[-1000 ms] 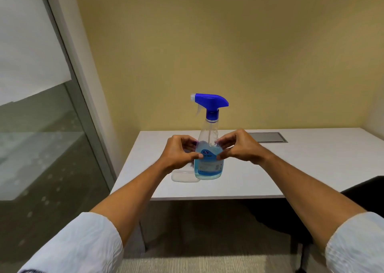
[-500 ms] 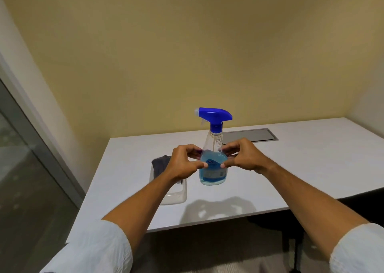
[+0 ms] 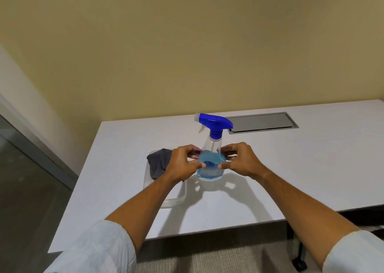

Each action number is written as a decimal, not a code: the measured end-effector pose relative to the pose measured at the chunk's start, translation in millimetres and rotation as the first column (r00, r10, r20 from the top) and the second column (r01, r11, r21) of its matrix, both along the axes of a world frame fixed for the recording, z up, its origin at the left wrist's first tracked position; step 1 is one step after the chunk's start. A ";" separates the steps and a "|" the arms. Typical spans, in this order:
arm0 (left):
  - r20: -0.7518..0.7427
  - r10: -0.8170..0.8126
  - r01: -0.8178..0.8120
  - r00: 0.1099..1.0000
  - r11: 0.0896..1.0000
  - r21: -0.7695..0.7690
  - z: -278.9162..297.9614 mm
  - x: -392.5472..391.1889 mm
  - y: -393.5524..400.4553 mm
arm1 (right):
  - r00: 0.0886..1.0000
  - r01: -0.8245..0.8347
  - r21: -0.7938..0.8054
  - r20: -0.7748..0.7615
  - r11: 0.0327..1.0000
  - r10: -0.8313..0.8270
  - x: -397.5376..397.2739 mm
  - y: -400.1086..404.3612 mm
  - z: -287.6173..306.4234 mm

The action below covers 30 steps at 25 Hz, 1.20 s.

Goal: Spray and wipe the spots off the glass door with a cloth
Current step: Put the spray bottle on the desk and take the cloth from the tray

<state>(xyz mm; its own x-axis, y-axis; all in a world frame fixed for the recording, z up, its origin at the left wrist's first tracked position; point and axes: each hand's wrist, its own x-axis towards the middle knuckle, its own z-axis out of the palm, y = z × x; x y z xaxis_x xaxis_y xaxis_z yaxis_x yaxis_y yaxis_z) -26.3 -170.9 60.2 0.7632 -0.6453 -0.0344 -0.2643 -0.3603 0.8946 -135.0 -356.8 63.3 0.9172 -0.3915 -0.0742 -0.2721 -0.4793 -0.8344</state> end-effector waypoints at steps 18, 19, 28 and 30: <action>-0.016 0.137 -0.131 0.990 0.971 0.198 -82.3 12.2 -40.7 | 0.995 0.006 0.027 -0.100 1.000 -0.003 34.8 -31.7 -103.3; -0.017 0.136 -0.130 0.991 0.971 0.199 -82.7 12.4 -41.1 | 0.995 0.007 0.030 -0.101 1.000 -0.004 35.2 -31.7 -104.0; -0.057 0.143 -0.130 0.988 0.974 0.187 -86.4 9.3 -41.6 | 0.994 0.045 0.039 -0.106 0.998 -0.040 33.3 -28.9 -111.2; -0.062 0.132 -0.119 0.989 0.976 0.184 -87.9 6.7 -39.1 | 0.996 0.036 0.026 -0.081 0.999 -0.033 30.2 -26.6 -112.3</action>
<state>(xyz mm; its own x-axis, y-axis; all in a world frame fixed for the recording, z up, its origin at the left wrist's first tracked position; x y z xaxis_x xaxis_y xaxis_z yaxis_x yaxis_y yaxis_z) -19.6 -210.0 -27.7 0.8287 -0.5228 -0.1997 -0.1429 -0.5427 0.8277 -104.8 -383.4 -49.0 0.8938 -0.4196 -0.1582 -0.3546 -0.4453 -0.8221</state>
